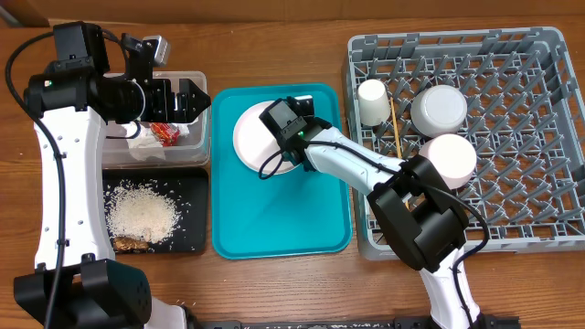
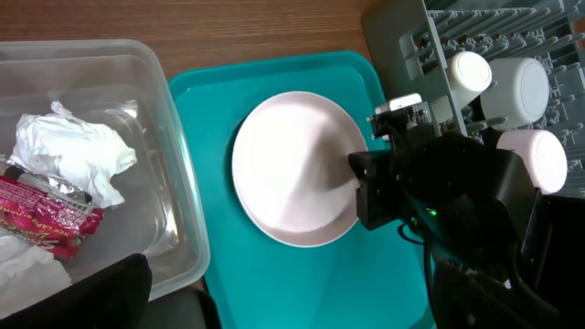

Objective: Sort waste into correct bins and load items into the dishwasher
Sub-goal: 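Slide the right gripper to the plate edge and grip the rim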

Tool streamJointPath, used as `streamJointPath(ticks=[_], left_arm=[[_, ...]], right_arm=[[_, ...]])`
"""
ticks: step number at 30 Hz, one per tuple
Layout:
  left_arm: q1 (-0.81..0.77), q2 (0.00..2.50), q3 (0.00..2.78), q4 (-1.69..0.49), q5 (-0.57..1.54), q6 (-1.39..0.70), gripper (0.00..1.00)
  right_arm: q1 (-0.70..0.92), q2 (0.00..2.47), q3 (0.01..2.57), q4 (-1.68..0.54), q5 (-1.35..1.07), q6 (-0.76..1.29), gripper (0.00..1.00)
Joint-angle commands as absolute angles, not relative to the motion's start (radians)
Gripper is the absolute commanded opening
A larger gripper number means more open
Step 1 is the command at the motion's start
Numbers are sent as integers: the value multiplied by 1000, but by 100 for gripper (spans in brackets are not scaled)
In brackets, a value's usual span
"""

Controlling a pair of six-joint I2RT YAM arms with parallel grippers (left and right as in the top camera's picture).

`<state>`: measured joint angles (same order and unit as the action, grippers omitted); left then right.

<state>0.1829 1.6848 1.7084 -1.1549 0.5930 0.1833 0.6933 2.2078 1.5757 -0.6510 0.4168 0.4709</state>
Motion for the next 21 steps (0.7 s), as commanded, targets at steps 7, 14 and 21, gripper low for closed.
streamJointPath(ticks=[7,14,21], left_arm=[[176,1677,1735,-1155,591,176,100],[176,1677,1735,-1155,591,176,100],[176,1677,1735,-1155,591,176,100]], right_arm=[[683,2166,1573,-684,455,502,4],[685,2079,1619,-672,218,463,6],[708,2028,1615,-595,-10,352,38]])
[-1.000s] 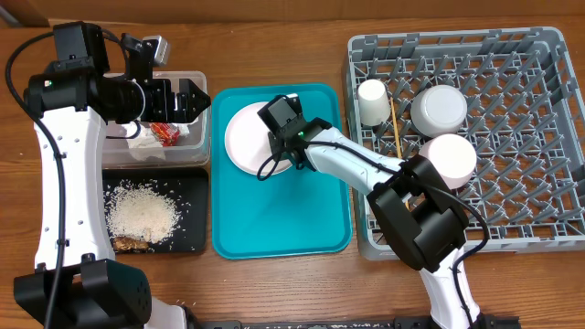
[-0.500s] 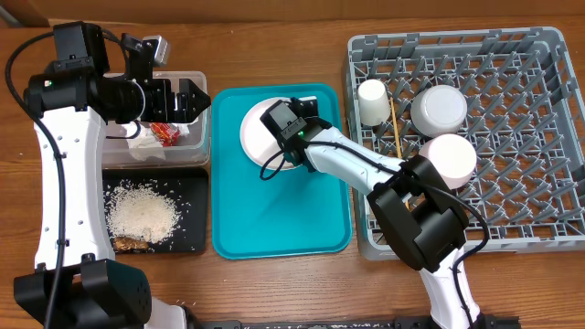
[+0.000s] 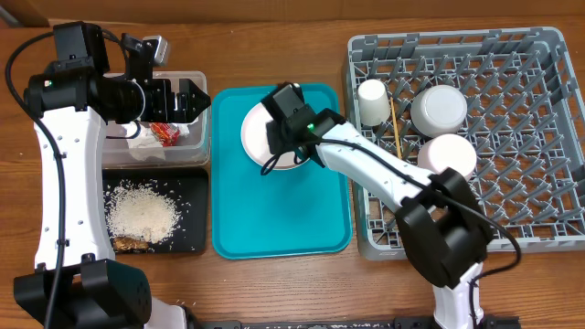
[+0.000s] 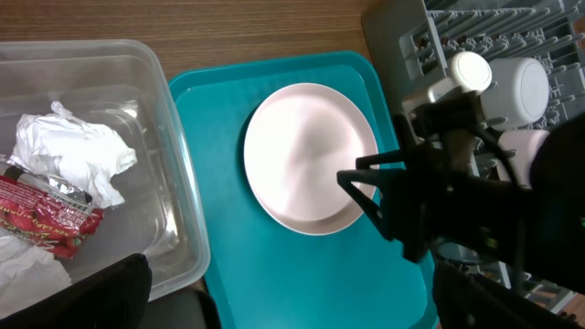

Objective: Sort waste into correct bins and load items into the dishwasher
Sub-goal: 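Slide the right gripper to the plate edge and grip the rim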

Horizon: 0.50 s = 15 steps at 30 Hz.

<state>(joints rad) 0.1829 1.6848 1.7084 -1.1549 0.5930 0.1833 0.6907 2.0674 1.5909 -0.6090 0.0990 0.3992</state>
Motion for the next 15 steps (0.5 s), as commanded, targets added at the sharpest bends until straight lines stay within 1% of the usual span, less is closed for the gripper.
streamJointPath(ticks=[1,2,3,7,15], left_arm=[[176,1677,1735,-1155,591,176,100],[176,1677,1735,-1155,591,176,100],[176,1677,1735,-1155,591,176,100],[176,1677,1735,-1155,591,176,100],[176,1677,1735,-1155,591,176,100]], right_arm=[[713,2033,1611,-586,-10,341,41],[719,2039,1609,-579,-10,335,45],[722,2045,1609,-575,-10,333,46],[741,2083,1609,-557,-10,289,49],[776,2118,1608,-509,-20,205,48]])
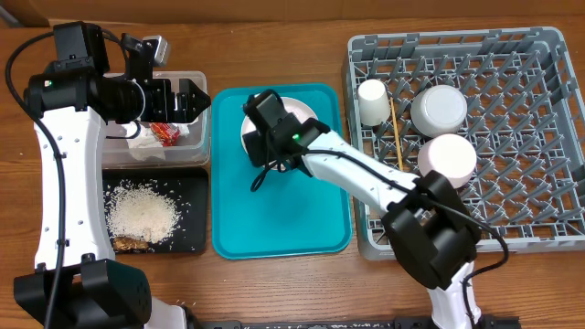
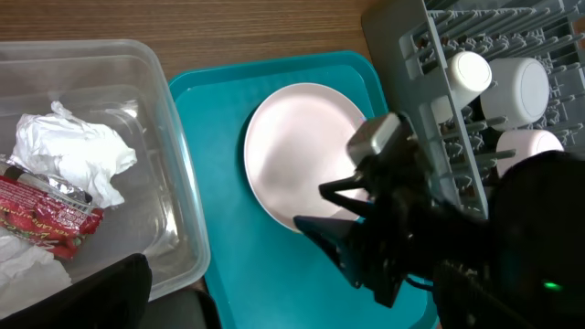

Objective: Sort waste into correct bins and load items into the dishwasher
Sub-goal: 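Slide the right gripper to the plate edge and grip the rim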

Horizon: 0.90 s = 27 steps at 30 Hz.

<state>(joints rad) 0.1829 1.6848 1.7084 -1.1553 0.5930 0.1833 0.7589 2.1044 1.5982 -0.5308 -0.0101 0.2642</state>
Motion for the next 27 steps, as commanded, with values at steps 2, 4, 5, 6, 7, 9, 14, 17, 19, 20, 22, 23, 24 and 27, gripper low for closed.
streamJointPath(ticks=[2,4,5,6,7,9,14,17,19,20,22,23,24,27], left_arm=[[176,1677,1735,-1155,591,176,100],[176,1677,1735,-1155,591,176,100],[176,1677,1735,-1155,591,176,100],[176,1677,1735,-1155,591,176,100],[176,1677,1735,-1155,591,176,100],[176,1677,1735,-1155,591,176,100],[176,1677,1735,-1155,591,176,100],[176,1677,1735,-1155,591,176,100],[176,1677,1735,-1155,591,176,100],[176,1677,1735,-1155,591,176,100],[176,1677,1735,-1155,591,176,100],[176,1677,1735,-1155,591,176,100],[176,1677,1735,-1155,591,176,100],[176,1677,1735,-1155,591,176,100]], right_arm=[[784,2124,1607,-498,-21,201,47],[791,2137,1607,-488,-21,201,45],[793,2142,1607,-485,-22,201,44],[797,2153,1607,-479,-21,200,44],[800,2160,1607,-474,-21,200,44],[805,2179,1607,-459,-22,200,44],[808,2215,1607,-439,-21,200,44],[808,2230,1607,-439,-21,200,43],[808,2232,1607,-439,-20,200,38],[808,2232,1607,-439,-21,200,30],[808,2232,1607,-440,-21,201,13],[808,2232,1607,-443,-21,201,12],[808,2232,1607,-449,-20,201,12],[807,2232,1607,-466,-20,201,12]])
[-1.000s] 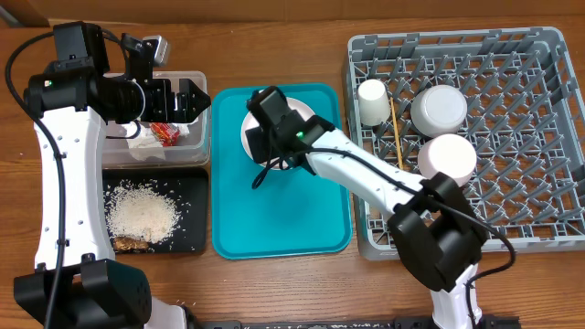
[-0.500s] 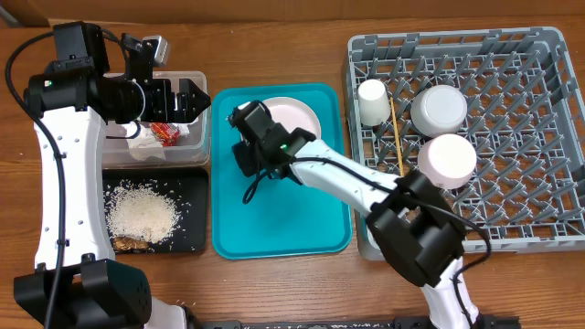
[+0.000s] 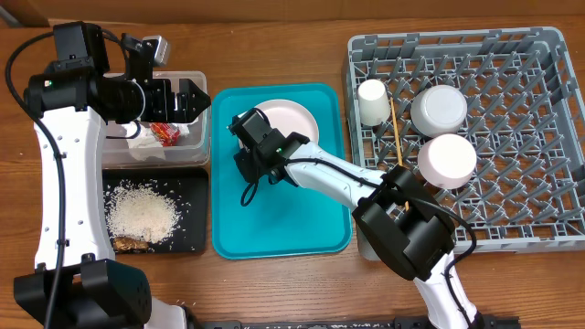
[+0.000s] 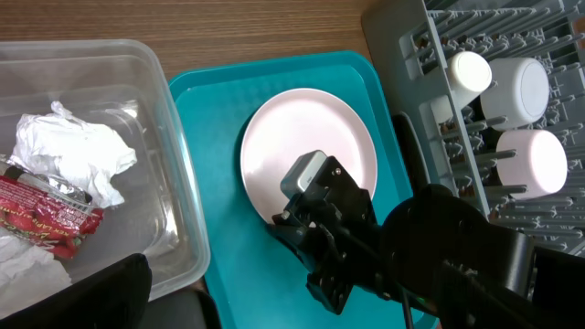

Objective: Sort waste into correct bins and load items into the dishwasher
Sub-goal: 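Slide the right gripper to the plate edge and grip the rim, then lift the pink plate and carry it over the rack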

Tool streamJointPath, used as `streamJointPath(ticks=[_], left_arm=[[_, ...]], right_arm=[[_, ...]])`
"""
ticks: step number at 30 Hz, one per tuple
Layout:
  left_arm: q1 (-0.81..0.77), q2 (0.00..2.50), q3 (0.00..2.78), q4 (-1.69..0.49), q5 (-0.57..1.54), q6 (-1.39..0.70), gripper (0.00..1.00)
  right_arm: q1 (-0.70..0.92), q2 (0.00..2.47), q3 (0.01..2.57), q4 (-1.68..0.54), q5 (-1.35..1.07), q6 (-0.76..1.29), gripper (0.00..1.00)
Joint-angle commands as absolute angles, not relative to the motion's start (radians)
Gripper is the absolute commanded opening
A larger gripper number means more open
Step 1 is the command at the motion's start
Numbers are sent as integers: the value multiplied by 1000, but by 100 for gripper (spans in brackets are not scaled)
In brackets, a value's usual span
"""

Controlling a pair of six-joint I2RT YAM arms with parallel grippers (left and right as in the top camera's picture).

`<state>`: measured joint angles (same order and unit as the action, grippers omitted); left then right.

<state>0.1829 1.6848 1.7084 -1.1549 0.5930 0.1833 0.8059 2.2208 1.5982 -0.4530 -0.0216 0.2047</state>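
Observation:
A white plate (image 3: 294, 119) (image 4: 315, 137) lies flat on the far half of the teal tray (image 3: 283, 219) (image 4: 228, 265). My right arm reaches across the tray from the right. Its gripper (image 3: 245, 163) (image 4: 327, 281) is low over the tray at the plate's near-left edge, with its dark wrist covering that part of the rim. How its jaws stand is hidden. My left gripper (image 3: 196, 99) hangs open and empty above the right edge of the clear bin (image 3: 205, 137), and one of its fingers (image 4: 91, 292) shows at the bottom left of the left wrist view.
The clear bin (image 4: 178, 192) holds crumpled white tissue (image 4: 73, 151) and a red wrapper (image 4: 46, 215). In front of it a black tray (image 3: 194, 183) holds rice (image 3: 142, 215). The grey dish rack (image 3: 521, 183) at right carries a white cup (image 3: 372, 99), two bowls (image 3: 441, 108) and a chopstick (image 3: 397, 128).
My right gripper has moved from over the plate's left part to the tray just left and in front of the plate. More of the plate shows. The left arm has not moved.
My right gripper first sat at the plate's right edge. By the second moment the plate lay a little farther right and back on the tray. The gripper was then over the plate's left part, and is now beside its near-left rim. The left gripper stayed open above the bin.

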Motion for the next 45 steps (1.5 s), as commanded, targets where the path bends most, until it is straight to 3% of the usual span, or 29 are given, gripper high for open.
streamJointPath(ticks=[1,16,25,34,45], left_arm=[[176,1677,1735,-1155,591,176,100],[176,1677,1735,-1155,591,176,100],[176,1677,1735,-1155,591,176,100],[176,1677,1735,-1155,591,176,100],[176,1677,1735,-1155,591,176,100]], right_arm=[[805,2232,1607,-473,-21,201,12],[805,2231,1613,-555,-20,201,13],[805,2226,1612,-553,115,200,23],[805,2197,1613,-558,111,201,4],[795,1881,1613,-723,86,216,4]])
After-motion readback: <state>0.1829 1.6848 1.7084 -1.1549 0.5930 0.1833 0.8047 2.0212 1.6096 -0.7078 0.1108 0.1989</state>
